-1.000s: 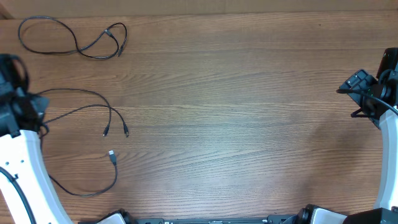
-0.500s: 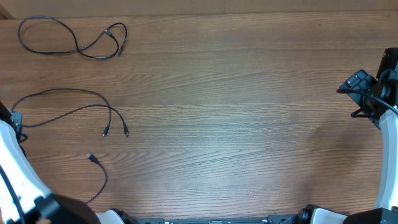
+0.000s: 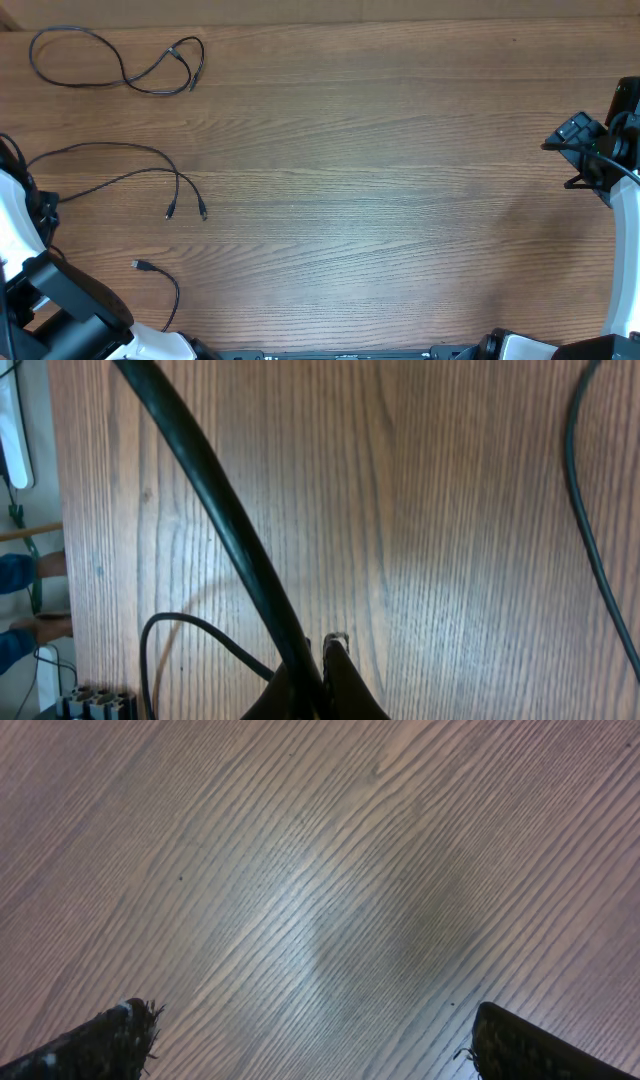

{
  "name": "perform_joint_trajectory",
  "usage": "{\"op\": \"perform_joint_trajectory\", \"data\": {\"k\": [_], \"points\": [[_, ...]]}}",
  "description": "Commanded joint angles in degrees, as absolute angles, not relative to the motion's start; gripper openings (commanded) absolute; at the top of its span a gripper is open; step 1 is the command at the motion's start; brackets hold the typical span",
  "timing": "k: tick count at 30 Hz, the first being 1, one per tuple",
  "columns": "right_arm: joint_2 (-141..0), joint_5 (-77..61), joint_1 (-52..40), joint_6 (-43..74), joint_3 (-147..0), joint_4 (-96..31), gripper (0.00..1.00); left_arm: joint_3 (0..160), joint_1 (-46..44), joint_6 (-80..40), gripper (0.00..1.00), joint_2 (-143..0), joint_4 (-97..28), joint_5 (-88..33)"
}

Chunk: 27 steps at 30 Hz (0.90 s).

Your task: Untangle cables

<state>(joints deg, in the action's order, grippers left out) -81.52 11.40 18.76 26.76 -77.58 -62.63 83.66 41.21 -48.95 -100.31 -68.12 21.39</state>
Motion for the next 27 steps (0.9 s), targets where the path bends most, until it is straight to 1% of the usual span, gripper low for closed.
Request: {"op": "perform_joint_trajectory", "data": {"k": [1,11,16,19,24,27], "points": [[-81.4,11.9,19.0,26.6,-79.4,-62.5,1.00,83.3,42.8,-48.4,0.05,-100.3,-68.4,23.1],[-81.4,11.9,19.0,26.6,-79.4,-62.5,1.00,81.6,45.4,-48.4,0.04,-100.3,-68.4,23.1],[-81.4,11.9,19.0,26.6,-79.4,-62.5,1.00,79.8,45.4,-46.9,0.04,-100.5,-63.5,22.7],[-81.4,11.9,19.0,26.6,-79.4,-62.5,1.00,78.2,45.4,-40.1,0.04,-100.5,-57.1,18.5],[-81.4,11.9,19.0,26.6,-79.4,-62.5,1.00,76.7,45.4,-33.0,0.04,-101.8,-49.5,5.0],[-81.4,11.9,19.0,26.6,-79.4,-62.5,1.00,76.6,45.4,-31.9,0.04,-104.6,-49.0,4.1]]}}
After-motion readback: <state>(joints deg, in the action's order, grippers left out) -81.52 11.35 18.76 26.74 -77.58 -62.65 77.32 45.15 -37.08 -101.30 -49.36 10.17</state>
